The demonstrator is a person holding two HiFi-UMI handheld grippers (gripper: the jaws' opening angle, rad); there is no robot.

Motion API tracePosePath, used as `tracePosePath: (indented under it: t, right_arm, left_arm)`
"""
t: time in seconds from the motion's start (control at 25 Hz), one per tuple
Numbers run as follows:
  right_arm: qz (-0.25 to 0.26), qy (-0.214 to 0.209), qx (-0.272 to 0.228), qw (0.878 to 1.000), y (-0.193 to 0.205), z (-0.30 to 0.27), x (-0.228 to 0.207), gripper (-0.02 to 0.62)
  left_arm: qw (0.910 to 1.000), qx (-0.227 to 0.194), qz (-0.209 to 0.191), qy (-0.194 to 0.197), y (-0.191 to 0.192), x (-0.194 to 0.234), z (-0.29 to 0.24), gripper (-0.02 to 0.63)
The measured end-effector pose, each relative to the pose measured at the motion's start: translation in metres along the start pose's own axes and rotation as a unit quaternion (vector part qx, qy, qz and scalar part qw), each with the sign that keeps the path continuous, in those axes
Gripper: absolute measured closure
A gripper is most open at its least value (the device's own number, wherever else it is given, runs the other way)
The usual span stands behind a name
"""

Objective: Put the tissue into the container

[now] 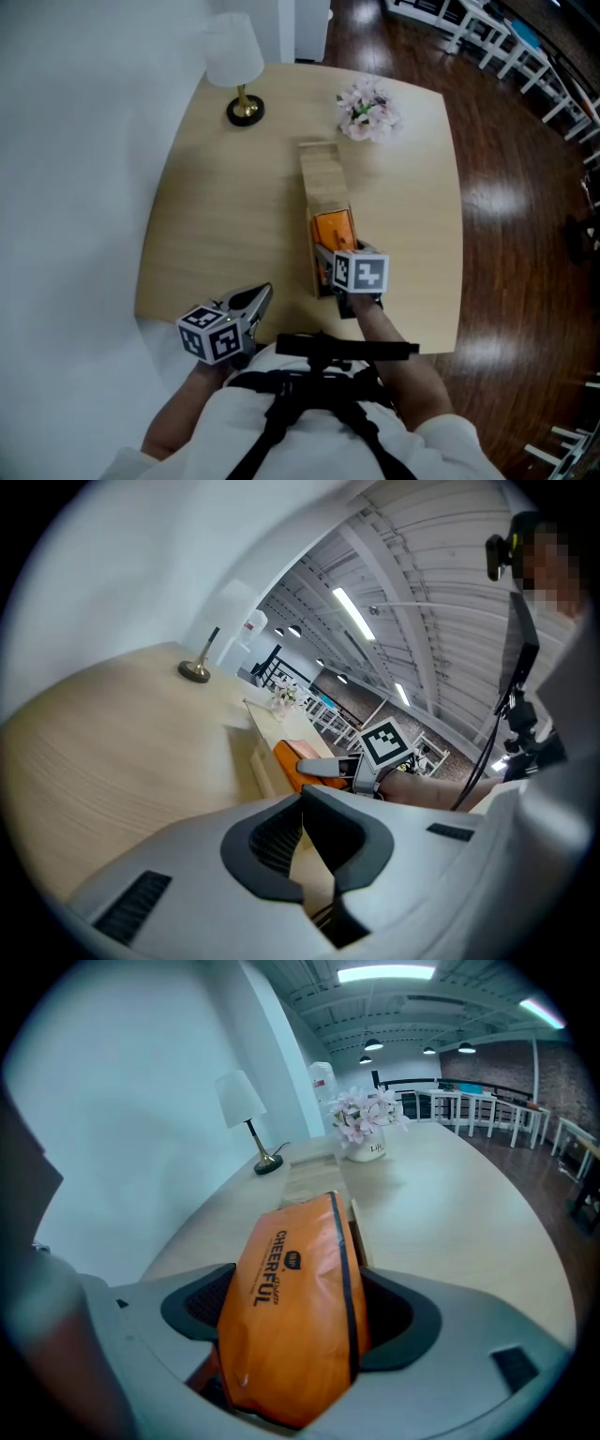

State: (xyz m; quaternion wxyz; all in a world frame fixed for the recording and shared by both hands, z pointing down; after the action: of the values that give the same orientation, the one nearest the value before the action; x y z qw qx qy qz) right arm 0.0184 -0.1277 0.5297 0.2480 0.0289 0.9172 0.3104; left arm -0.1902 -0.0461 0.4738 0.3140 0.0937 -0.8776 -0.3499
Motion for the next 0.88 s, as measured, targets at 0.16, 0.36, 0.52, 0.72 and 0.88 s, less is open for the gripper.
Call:
tracePosePath:
  t: [0.16, 0.36, 0.52, 0.72, 0.88]
  right_arm:
    - [-0.001, -0.006, 0.002, 1.0, 0.0073, -0.0055, -0.0006, 0.183]
    - [-0.001, 0.0, 0.004, 1.0, 0.0072, -0.0056, 0.001, 0.183]
    - [-0.011, -0.003, -0.006, 1.0, 0.0035, -0.0038, -0.0007, 0.183]
    - [-0.016, -0.011, -0.007, 1.0, 0.0026, -0.0053, -0.0015, 0.183]
    - [-0.016, -0.021, -0.003, 1.0, 0.0029, -0.0036, -0.0011, 0.183]
  left_arm:
    - [1.0, 0.003, -0.002, -0.003, 0.0025, 0.0017, 0.0025, 0.612]
    - [1.0, 0.007, -0.002, -0.004, 0.0027, 0.0031, 0.0046, 0.612]
    - [0.9999, 0.011, -0.003, -0.002, 0.003, 0.0035, 0.0033, 0.612]
    - [0.9999, 0.012, -0.009, 0.002, 0.0019, 0.0015, 0.0001, 0.612]
    - [0.9999, 0.011, -0.011, 0.003, 0.0005, -0.0015, -0.0001, 0.612]
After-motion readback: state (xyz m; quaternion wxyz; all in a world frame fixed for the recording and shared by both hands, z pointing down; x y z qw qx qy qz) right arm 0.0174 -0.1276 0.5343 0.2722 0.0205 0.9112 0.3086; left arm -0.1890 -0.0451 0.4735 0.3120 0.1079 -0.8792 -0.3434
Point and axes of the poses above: the fingertips, and each gripper's own axes: z backward along the fingers, x to its left, y out of its underside, the point moved 5 cm from there along z, backward along the fingers, and after that the axes turned 13 degrees about -y, right-handed, at the moved point
